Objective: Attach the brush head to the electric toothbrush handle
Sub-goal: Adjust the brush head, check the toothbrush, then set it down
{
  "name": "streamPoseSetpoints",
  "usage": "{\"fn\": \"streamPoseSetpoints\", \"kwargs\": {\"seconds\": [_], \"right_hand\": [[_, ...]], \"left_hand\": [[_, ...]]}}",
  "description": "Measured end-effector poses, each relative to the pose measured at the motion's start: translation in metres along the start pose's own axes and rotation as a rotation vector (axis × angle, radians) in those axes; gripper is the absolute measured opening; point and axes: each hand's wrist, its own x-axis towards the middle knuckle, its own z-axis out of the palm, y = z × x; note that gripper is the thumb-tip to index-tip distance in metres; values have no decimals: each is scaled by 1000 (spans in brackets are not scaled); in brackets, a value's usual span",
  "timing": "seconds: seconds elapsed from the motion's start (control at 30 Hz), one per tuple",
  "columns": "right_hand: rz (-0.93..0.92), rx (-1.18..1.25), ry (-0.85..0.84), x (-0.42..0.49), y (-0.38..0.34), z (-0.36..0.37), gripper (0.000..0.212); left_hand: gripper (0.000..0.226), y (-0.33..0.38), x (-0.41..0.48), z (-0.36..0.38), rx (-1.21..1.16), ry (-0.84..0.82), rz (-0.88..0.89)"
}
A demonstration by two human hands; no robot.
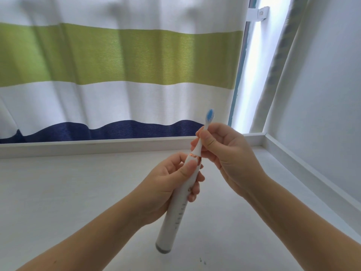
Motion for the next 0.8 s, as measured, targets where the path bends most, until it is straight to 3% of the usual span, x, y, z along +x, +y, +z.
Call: {"fn": "streamPoseSetpoints", "kwargs": {"seconds": [0.2, 0.4, 0.5, 0.67, 0.8], "right_hand": [[47, -65, 64, 2, 5, -5, 29], [164, 48, -160, 5, 3, -12, 27], [165, 56, -217, 6, 3, -13, 24], [98, 143, -123, 3, 15, -3, 20], [33, 147, -12, -1, 23, 5, 23]], "left_hand": [[46, -1, 2, -2, 79, 25, -67], [48, -1, -1, -5, -83, -138, -248], [49, 1, -1, -8, -72, -145, -242], [47, 12, 1, -12, 233, -44, -120], [29, 11, 3, -16, 740, 129, 150]]}}
